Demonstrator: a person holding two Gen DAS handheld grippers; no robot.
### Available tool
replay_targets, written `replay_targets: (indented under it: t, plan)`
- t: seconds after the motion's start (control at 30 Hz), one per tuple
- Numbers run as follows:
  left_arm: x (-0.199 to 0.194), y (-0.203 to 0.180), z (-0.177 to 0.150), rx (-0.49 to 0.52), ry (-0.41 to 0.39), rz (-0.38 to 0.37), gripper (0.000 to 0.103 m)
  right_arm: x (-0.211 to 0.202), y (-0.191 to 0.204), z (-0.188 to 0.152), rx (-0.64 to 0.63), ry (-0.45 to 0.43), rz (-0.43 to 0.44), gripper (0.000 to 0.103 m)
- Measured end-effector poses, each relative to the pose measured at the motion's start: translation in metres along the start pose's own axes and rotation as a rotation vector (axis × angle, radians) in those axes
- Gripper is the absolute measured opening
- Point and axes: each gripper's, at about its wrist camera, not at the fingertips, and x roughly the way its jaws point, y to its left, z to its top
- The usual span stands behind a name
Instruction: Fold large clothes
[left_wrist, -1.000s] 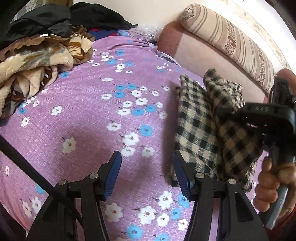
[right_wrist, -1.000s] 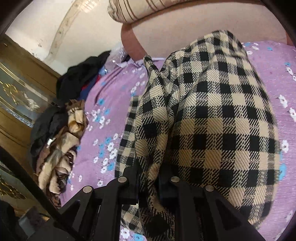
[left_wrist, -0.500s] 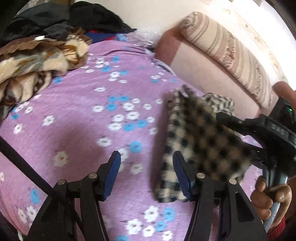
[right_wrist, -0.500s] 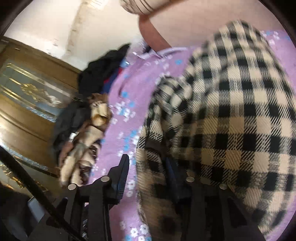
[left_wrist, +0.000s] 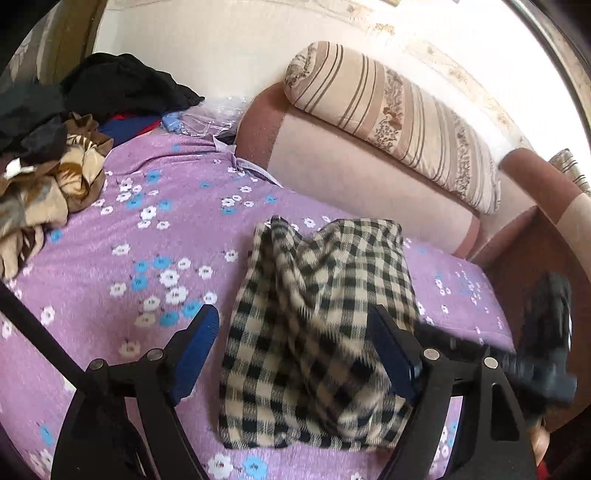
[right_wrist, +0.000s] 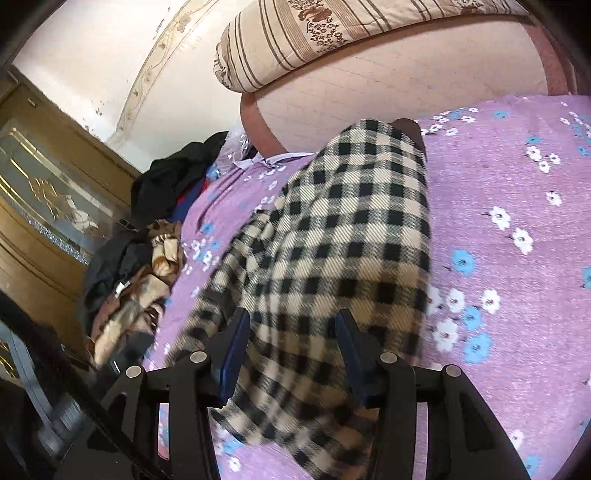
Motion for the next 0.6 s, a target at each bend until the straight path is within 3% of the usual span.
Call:
replay_targets:
  t: [0.13, 0.2, 0.27, 0.37, 0.4, 0.47, 0.53, 0.6]
  plan:
    - [0.022, -0.021, 0.024, 0.072, 0.033, -0.060, 0.079, -0.002, -0.003, -0.007, -0.015, -0.005, -0.013, 0.053]
    - [0.053, -0.031, 0.026, 0.116, 0.139, -0.071, 0.068, -0.003, -0.008, -0.010, -0.012, -0.003, -0.017, 0.053]
    - [0.086, -0.034, 0.019, 0.160, 0.241, -0.004, 0.058, -0.003, -0.012, -0.013, -0.007, 0.000, -0.022, 0.053]
    - [0.111, -0.028, 0.004, 0.194, 0.310, 0.055, 0.057, -0.006, -0.016, -0.018, -0.008, 0.000, -0.033, 0.053]
    - [0.115, -0.025, -0.002, 0.187, 0.335, 0.031, 0.051, -0.008, -0.017, -0.020, -0.015, -0.001, -0.038, 0.053]
    - [0.115, -0.022, -0.010, 0.193, 0.337, 0.005, 0.020, -0.008, -0.017, -0.022, -0.027, 0.000, -0.048, 0.053]
    - [0.105, -0.017, -0.006, 0.189, 0.321, -0.032, 0.011, -0.006, -0.019, -0.022, -0.027, 0.005, -0.055, 0.053]
    - [0.090, -0.004, 0.005, 0.142, 0.296, -0.077, 0.009, -0.005, -0.020, -0.021, -0.022, 0.006, -0.056, 0.053]
